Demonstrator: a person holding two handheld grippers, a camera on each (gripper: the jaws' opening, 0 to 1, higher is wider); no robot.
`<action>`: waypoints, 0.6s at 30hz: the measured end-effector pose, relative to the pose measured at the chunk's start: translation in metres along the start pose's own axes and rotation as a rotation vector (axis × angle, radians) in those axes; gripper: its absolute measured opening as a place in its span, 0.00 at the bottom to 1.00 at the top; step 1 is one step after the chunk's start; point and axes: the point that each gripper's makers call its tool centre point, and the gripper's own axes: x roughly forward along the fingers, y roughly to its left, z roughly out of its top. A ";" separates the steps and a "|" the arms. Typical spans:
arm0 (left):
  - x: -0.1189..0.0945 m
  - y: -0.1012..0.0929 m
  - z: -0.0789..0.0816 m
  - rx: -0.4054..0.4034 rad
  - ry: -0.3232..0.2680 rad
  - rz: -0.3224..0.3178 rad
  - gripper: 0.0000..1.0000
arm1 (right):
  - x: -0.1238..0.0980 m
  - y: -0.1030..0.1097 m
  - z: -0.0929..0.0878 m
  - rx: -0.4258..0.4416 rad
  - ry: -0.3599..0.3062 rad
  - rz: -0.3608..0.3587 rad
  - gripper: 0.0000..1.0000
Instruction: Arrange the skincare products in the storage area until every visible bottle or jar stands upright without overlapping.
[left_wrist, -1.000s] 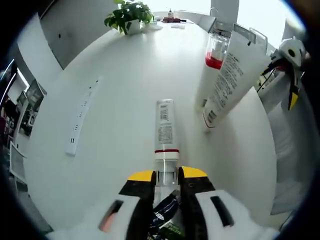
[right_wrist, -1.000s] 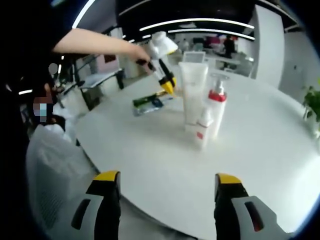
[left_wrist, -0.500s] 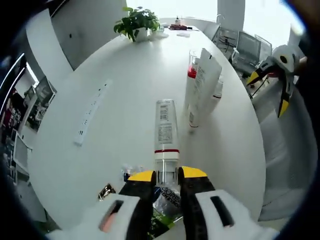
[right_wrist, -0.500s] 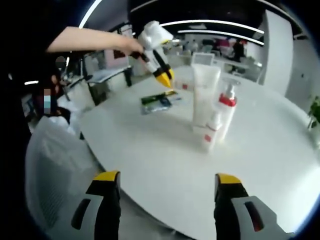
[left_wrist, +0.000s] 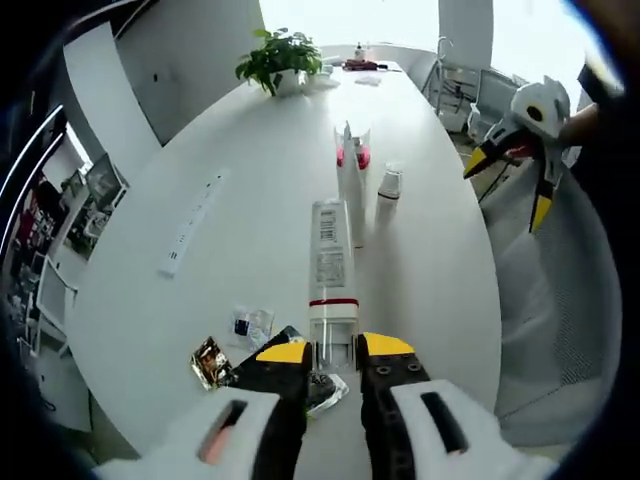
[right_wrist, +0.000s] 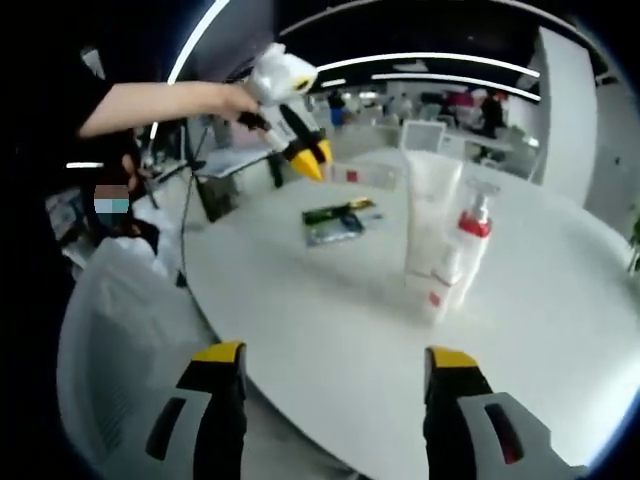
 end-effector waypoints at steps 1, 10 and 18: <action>-0.004 -0.006 0.001 -0.001 -0.010 0.001 0.24 | -0.001 -0.001 0.003 -0.022 0.000 0.001 0.71; -0.026 -0.049 0.006 0.017 -0.050 0.010 0.24 | -0.017 -0.006 0.052 -0.085 -0.131 0.050 0.65; -0.039 -0.081 0.014 0.050 -0.076 0.005 0.24 | -0.023 -0.001 0.060 -0.112 -0.179 0.061 0.62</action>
